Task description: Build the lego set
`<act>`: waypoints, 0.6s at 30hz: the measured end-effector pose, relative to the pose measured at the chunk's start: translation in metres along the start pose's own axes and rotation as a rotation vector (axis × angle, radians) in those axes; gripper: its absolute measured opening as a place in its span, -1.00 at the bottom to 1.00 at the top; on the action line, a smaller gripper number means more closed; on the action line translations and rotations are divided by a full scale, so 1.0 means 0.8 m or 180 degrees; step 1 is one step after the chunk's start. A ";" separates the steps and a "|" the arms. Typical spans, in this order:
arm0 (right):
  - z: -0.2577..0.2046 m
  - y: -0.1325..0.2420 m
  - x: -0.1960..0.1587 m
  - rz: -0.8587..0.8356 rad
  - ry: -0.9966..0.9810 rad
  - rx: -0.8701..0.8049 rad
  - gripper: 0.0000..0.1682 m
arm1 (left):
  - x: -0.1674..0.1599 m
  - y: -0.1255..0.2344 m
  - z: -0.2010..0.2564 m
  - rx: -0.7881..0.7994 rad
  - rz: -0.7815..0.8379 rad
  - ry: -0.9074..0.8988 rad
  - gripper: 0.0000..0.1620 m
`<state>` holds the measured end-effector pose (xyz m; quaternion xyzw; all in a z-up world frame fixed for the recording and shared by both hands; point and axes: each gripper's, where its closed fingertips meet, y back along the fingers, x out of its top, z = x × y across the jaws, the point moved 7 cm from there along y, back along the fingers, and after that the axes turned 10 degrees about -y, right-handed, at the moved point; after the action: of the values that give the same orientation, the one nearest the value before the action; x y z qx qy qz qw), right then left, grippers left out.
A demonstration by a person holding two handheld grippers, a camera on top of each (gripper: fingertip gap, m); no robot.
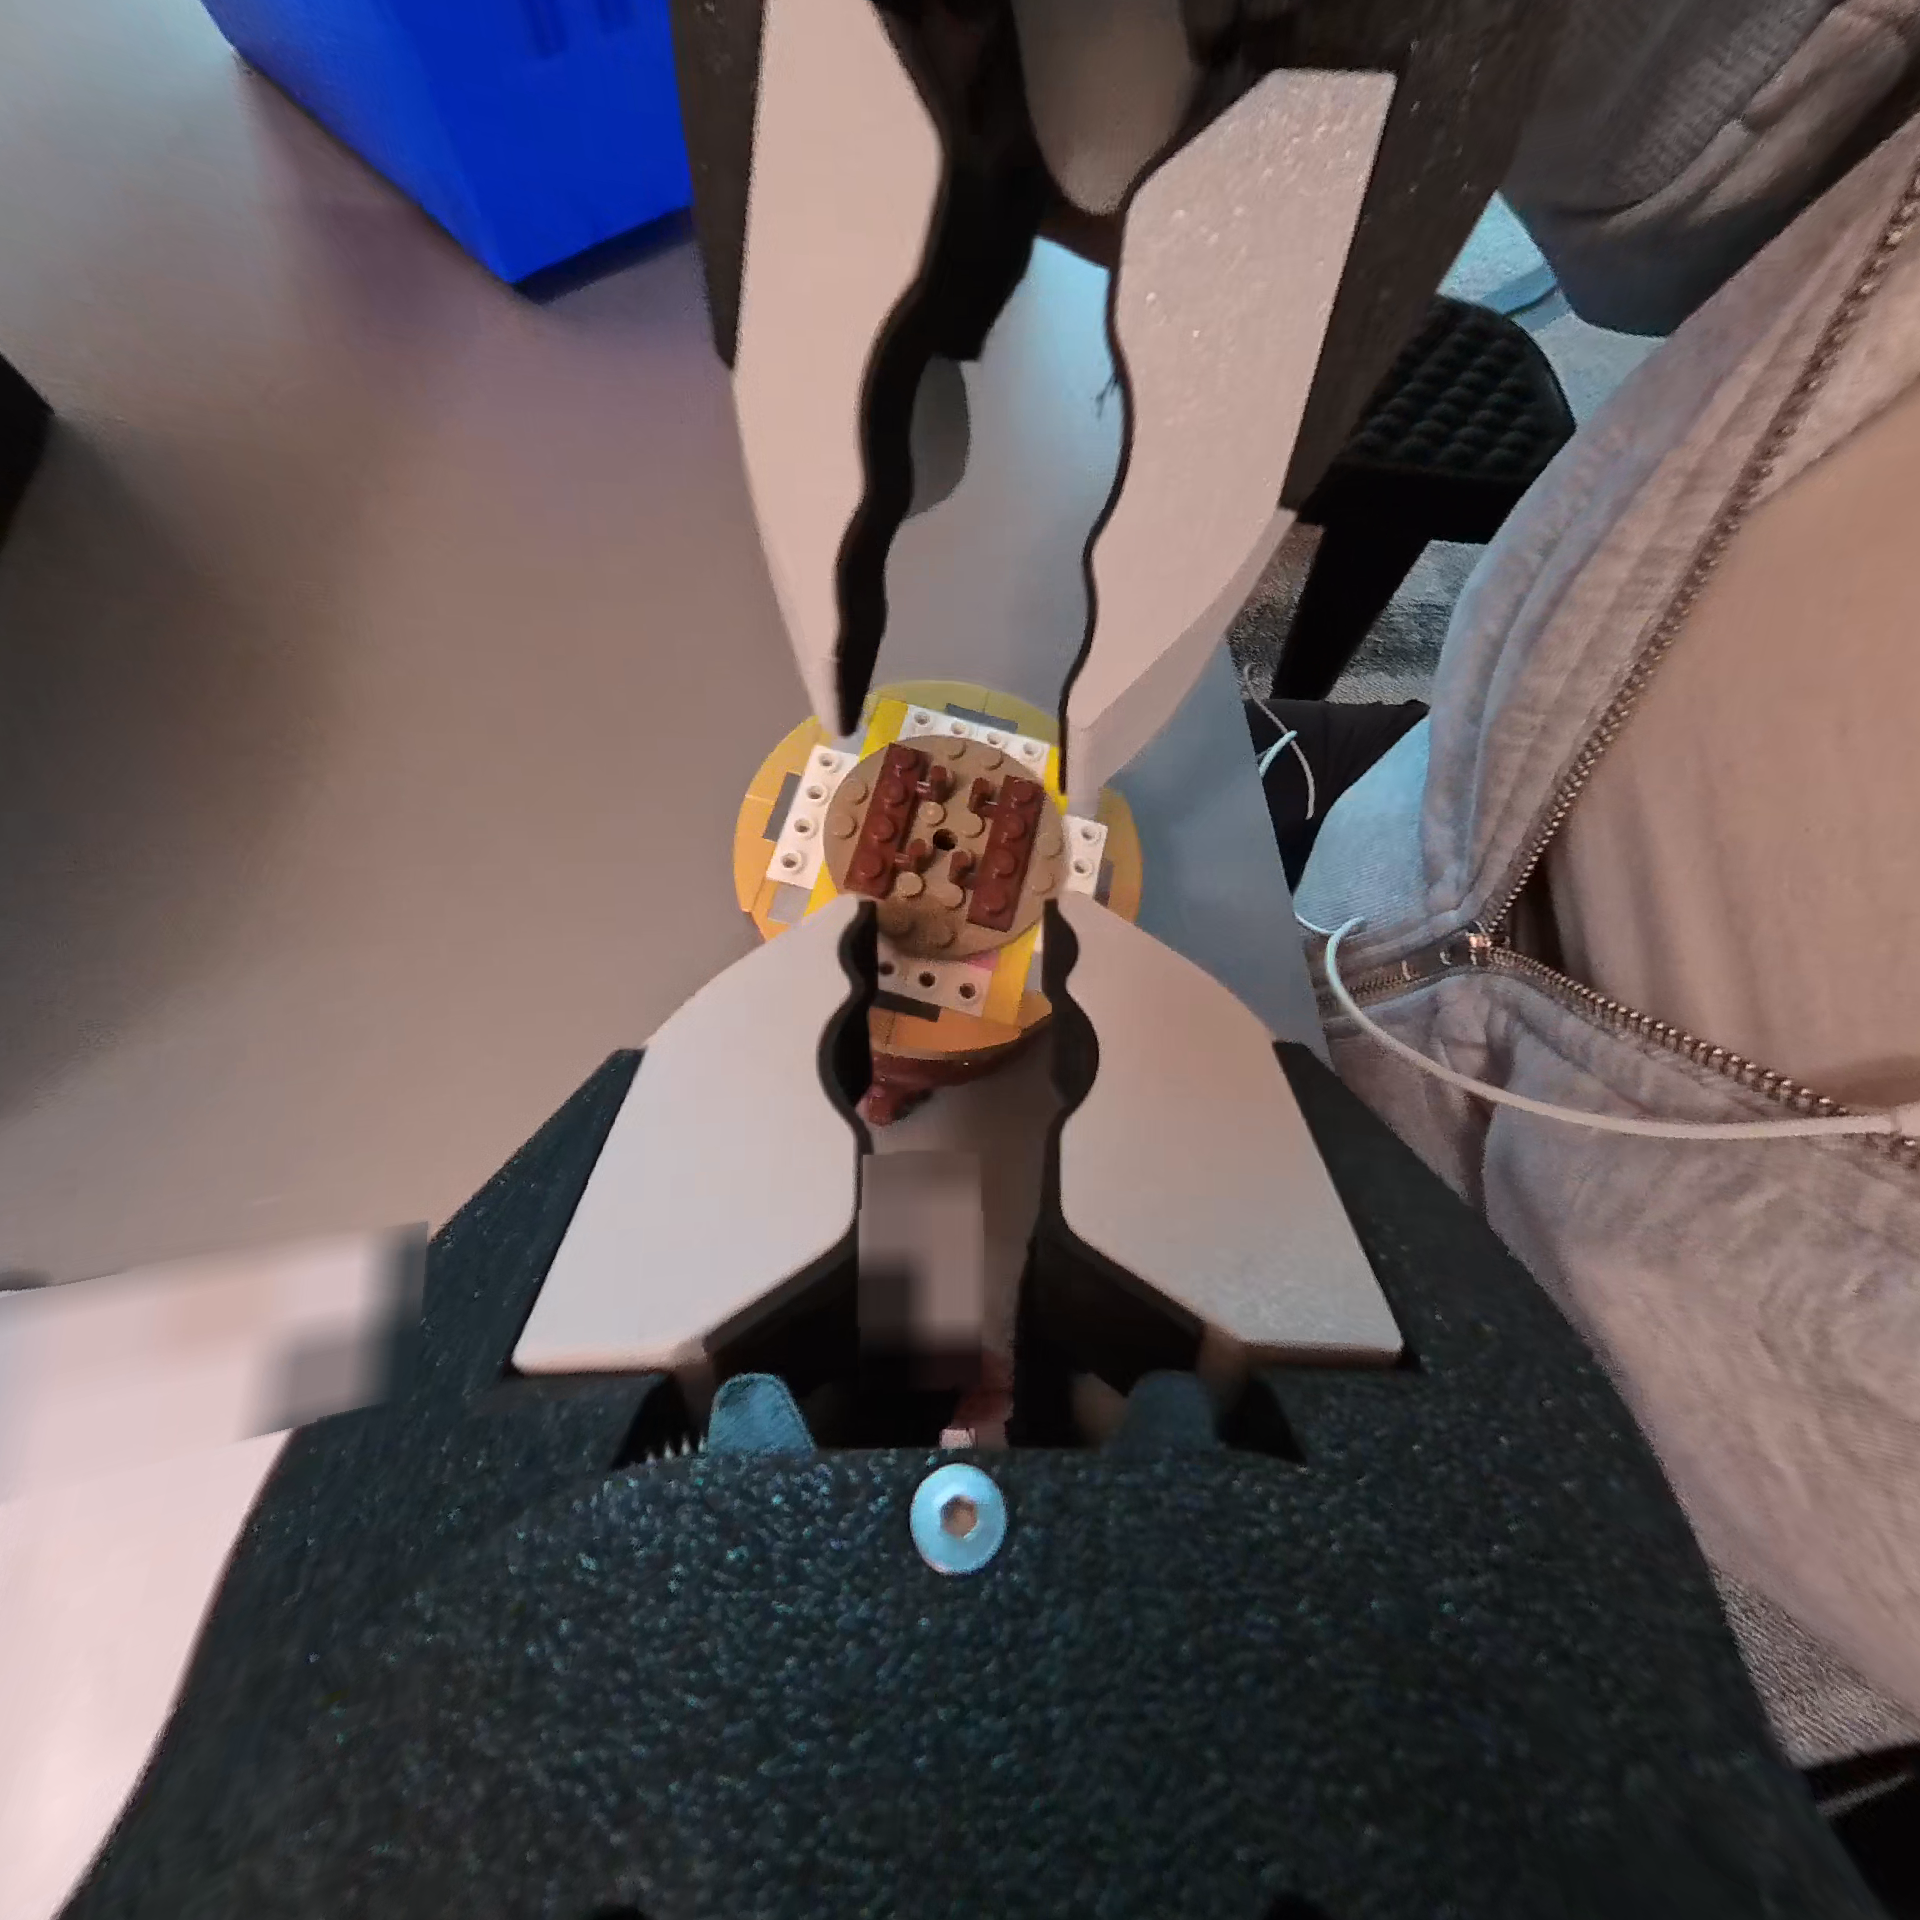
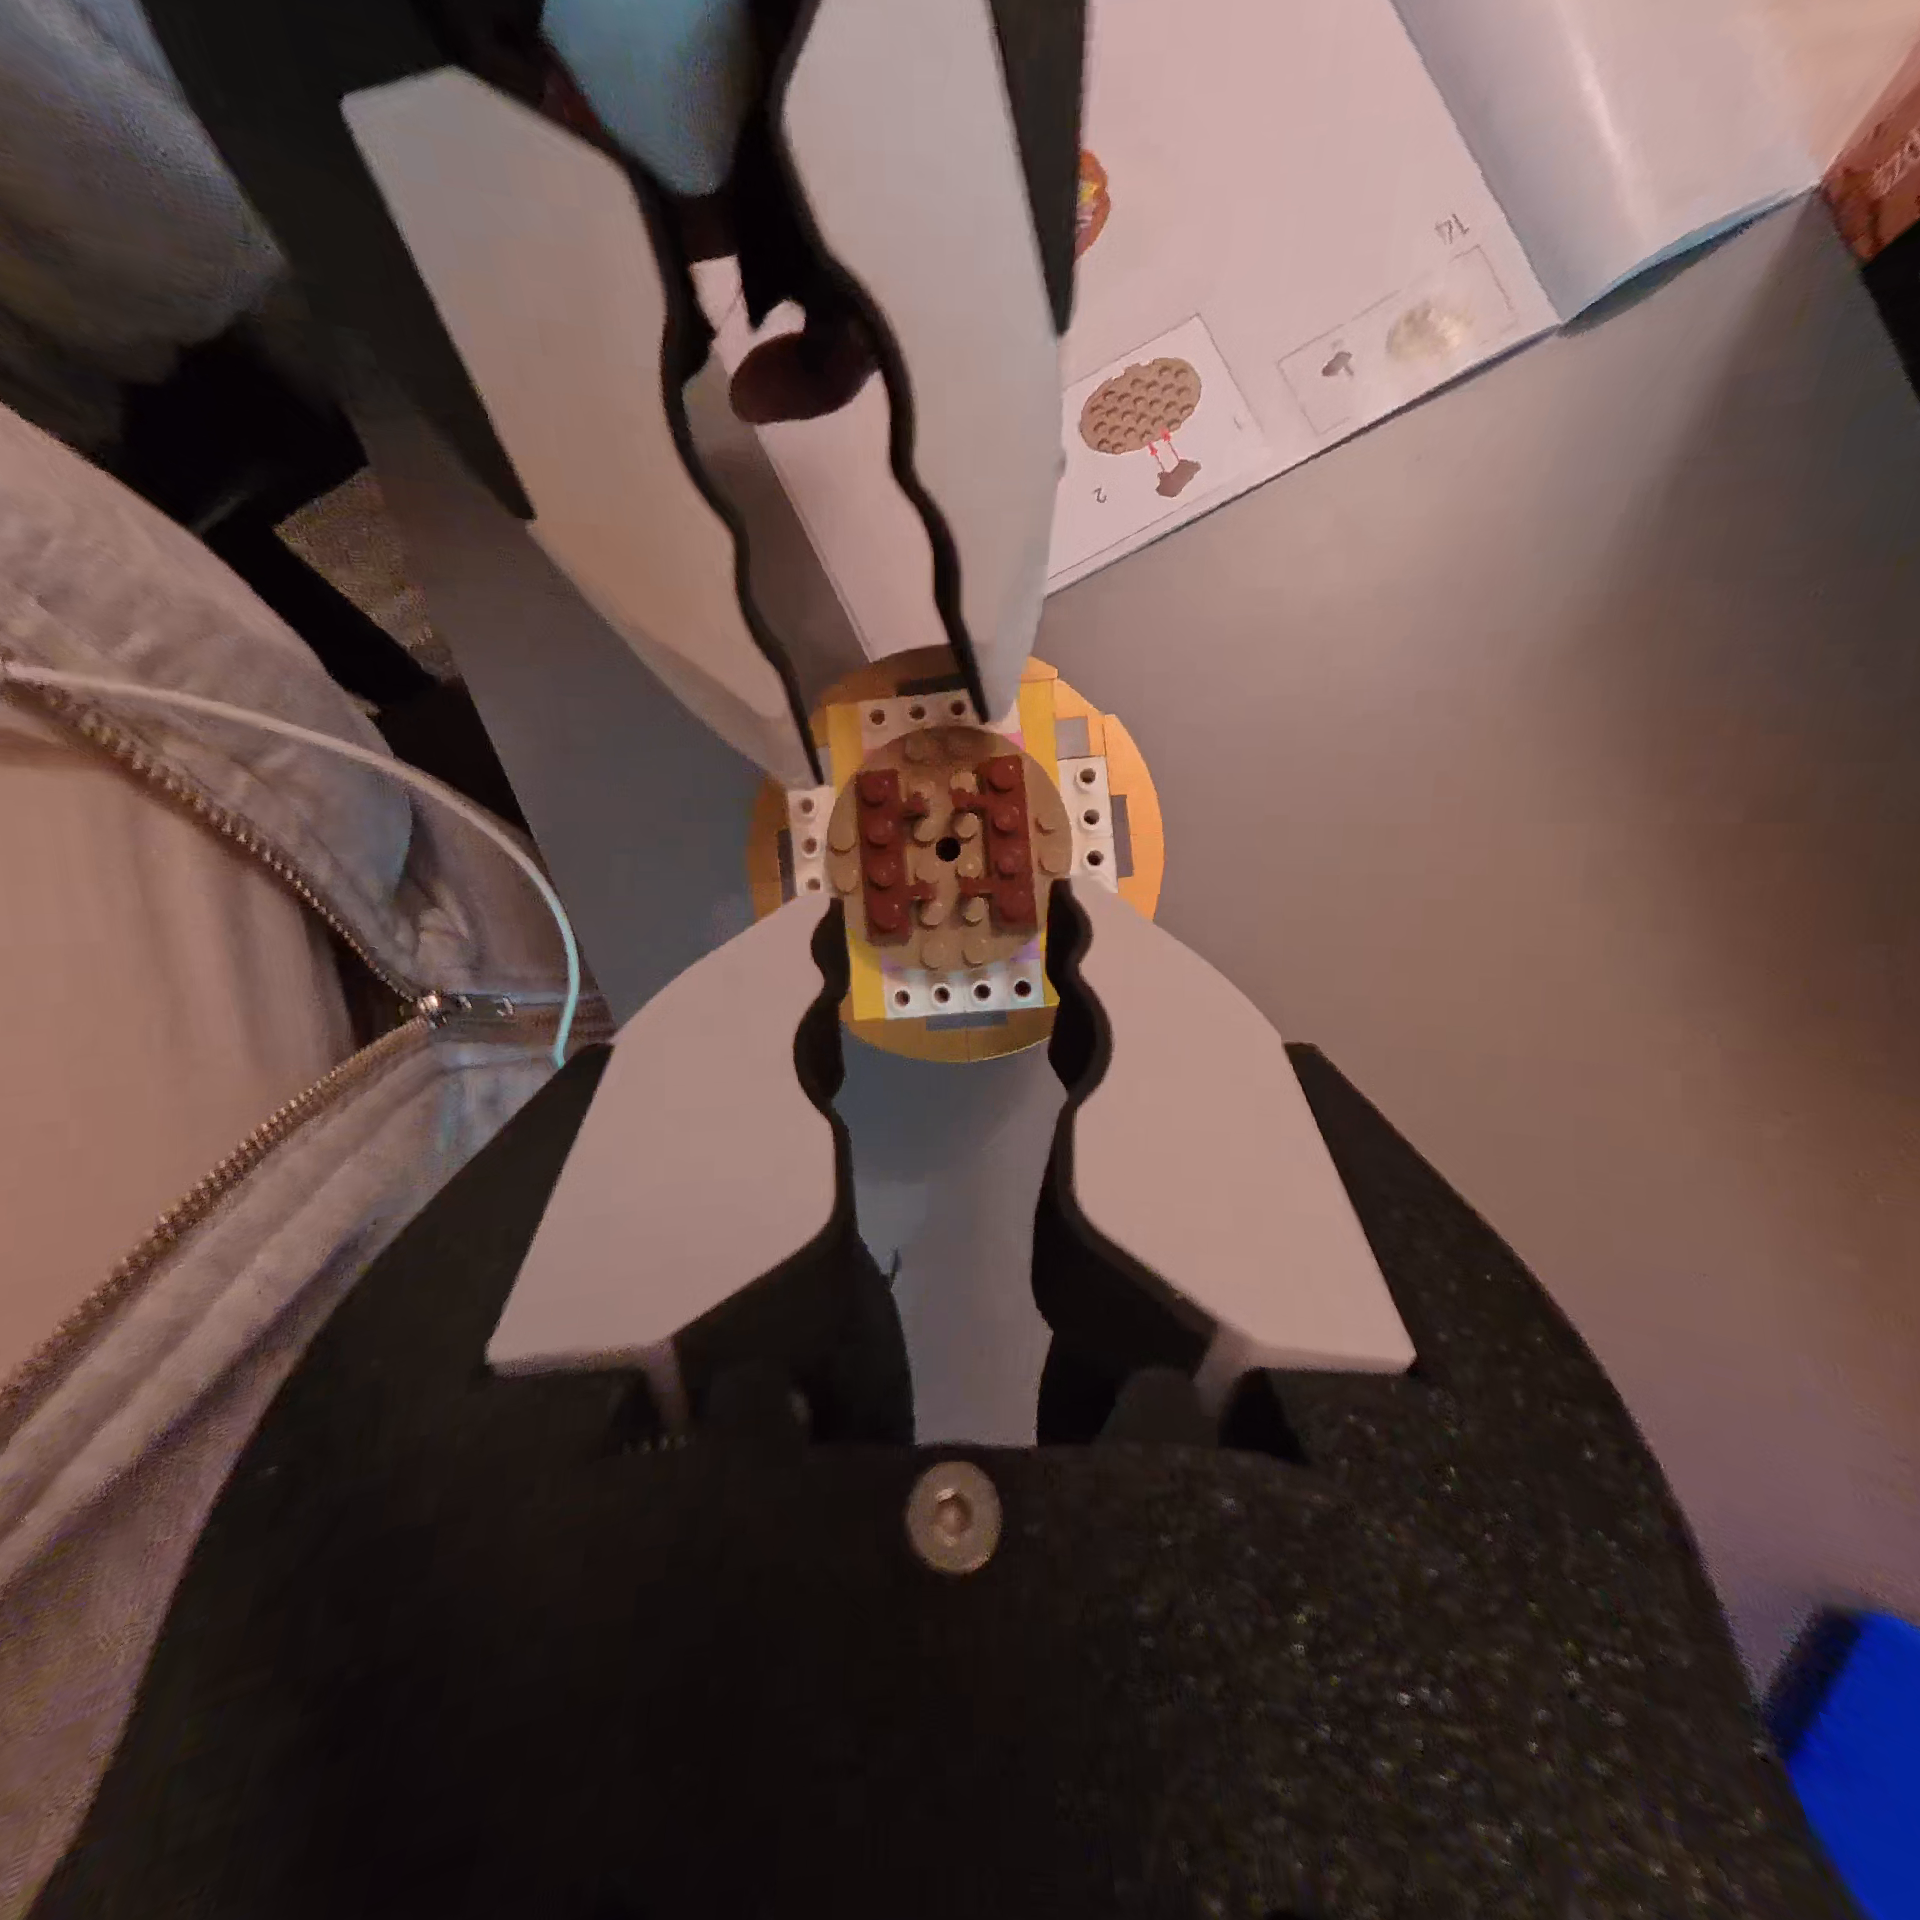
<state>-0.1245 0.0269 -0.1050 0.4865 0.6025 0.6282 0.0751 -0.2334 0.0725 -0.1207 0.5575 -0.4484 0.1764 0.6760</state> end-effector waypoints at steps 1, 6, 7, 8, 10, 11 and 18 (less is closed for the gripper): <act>0.000 -0.001 -0.001 -0.0016 0.0094 -0.0025 -0.61 | 0.001 0.000 0.000 0.0023 0.0036 -0.0015 -0.63; 0.002 -0.009 -0.006 -0.0176 0.0188 -0.0093 -0.56 | 0.002 -0.012 -0.004 0.0068 -0.0091 -0.0139 -0.61; 0.002 -0.009 -0.006 -0.0191 0.0181 -0.0091 -0.57 | 0.002 -0.012 -0.004 0.0079 -0.0096 -0.0162 -0.62; 0.002 -0.009 -0.006 -0.0203 0.0166 -0.0092 -0.57 | 0.002 -0.012 -0.004 0.0077 -0.0118 -0.0149 -0.62; 0.001 -0.009 -0.004 -0.0269 0.0215 -0.0122 -0.56 | 0.003 -0.012 -0.004 0.0077 -0.0178 -0.0142 -0.62; 0.000 -0.010 -0.003 -0.0315 0.0274 -0.0147 -0.56 | 0.004 -0.012 -0.003 0.0079 -0.0204 -0.0171 -0.62; 0.000 -0.010 0.001 -0.0390 0.0364 -0.0144 -0.57 | 0.004 -0.012 -0.002 0.0108 -0.0261 -0.0193 -0.62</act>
<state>-0.1289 0.0299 -0.1112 0.4101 0.6201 0.6627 0.0899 -0.2235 0.0703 -0.1239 0.5919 -0.4424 0.1392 0.6592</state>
